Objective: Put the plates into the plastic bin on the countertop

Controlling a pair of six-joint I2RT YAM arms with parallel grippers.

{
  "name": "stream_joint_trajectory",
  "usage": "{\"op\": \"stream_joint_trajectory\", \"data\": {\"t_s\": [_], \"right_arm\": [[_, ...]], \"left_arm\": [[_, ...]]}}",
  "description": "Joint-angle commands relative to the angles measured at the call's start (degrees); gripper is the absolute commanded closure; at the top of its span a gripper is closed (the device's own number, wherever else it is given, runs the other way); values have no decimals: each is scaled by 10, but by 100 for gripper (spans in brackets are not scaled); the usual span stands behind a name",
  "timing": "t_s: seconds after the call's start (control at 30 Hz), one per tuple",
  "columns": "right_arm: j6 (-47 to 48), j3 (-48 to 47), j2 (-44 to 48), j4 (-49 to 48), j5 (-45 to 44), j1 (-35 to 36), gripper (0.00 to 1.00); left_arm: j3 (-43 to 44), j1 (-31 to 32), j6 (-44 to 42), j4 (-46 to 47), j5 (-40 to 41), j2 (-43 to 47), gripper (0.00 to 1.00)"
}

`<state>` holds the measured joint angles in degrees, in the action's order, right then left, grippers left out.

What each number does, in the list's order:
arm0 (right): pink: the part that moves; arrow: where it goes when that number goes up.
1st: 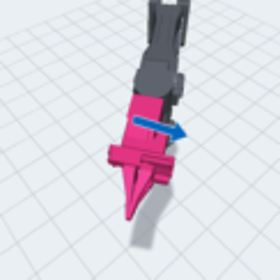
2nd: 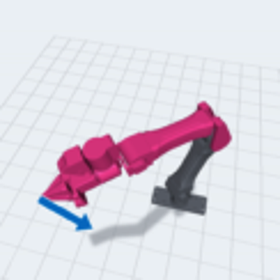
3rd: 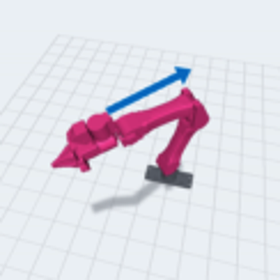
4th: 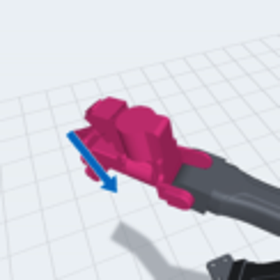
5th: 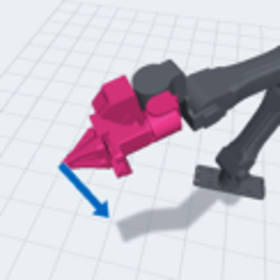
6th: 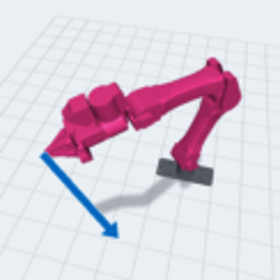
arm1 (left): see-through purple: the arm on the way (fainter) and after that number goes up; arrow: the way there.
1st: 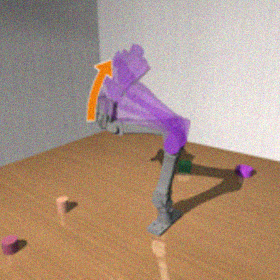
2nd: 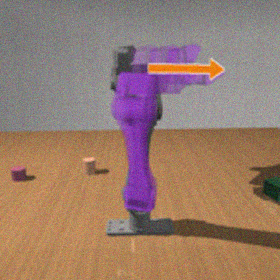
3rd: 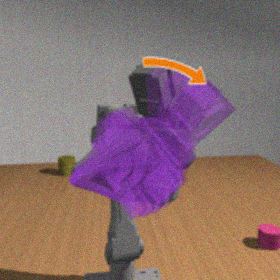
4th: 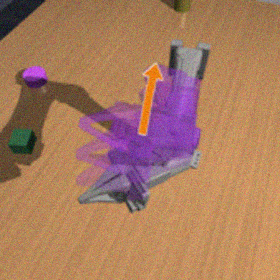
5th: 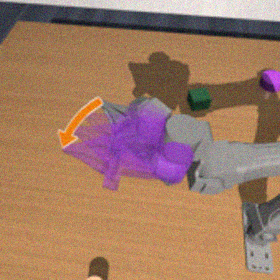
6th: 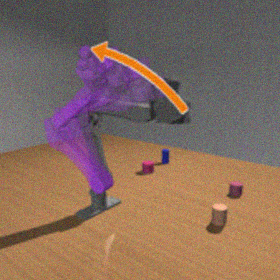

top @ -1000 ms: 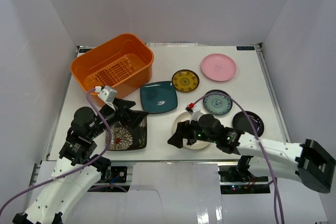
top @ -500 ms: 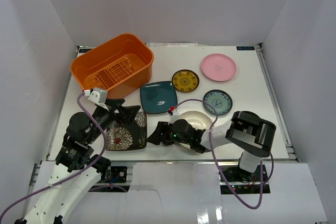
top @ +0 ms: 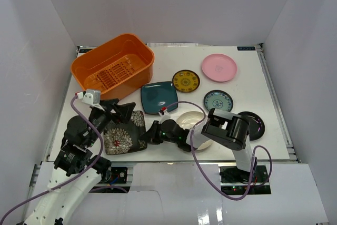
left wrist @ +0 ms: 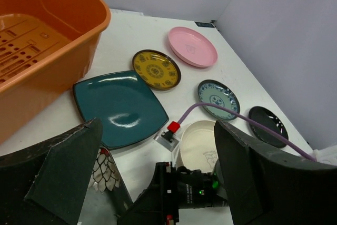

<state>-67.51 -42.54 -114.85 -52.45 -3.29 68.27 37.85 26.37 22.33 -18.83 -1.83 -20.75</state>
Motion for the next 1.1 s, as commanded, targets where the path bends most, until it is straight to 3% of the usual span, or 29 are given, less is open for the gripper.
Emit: {"op": "stream_joint_trajectory", "data": {"t_s": [0.0, 0.1, 0.13, 0.27, 0.43, 0.53, 0.6, 0.77, 0.87, 0.9, 0.93, 1.0, 1.07], "right_arm": [[24, 49, 53, -13, -39, 3, 92], [65, 95, 183, 27, -51, 2, 92], [105, 106, 263, 53, -56, 3, 92], [204, 63, 432, 224, -94, -24, 92], [312, -91, 481, 353, -54, -117, 92], [352, -191, 419, 388, -6, -177, 92], [389, -310, 371, 407, 11, -203, 92], [424, -561, 163, 467, 65, -241, 92], [451, -785, 6, 540, 96, -249, 92], [467, -907, -37, 555, 102, -250, 92], [476, -957, -112, 556, 124, -249, 92], [481, -1005, -157, 516, 127, -251, 92], [469, -942, -167, 446, 123, -254, 92]], "left_arm": [[12, -1, 18, -8, 59, 23, 2], [37, 0, 19, -23, 95, 30, 2], [42, 0, 20, -26, 123, 33, 2], [53, 3, 32, -34, 165, 29, 2], [42, 11, 53, -58, 194, 41, 2], [54, 14, 63, -88, 202, 37, 4], [51, 22, 77, -102, 198, 44, 5], [59, 30, 103, -147, 194, 37, 10], [53, 39, 124, -158, 180, 36, 13], [51, 40, 132, -161, 157, 26, 14], [49, 43, 146, -163, 141, 21, 15], [30, 47, 163, -166, 105, 16, 16], [11, 50, 191, -166, 85, 7, 18]]}}
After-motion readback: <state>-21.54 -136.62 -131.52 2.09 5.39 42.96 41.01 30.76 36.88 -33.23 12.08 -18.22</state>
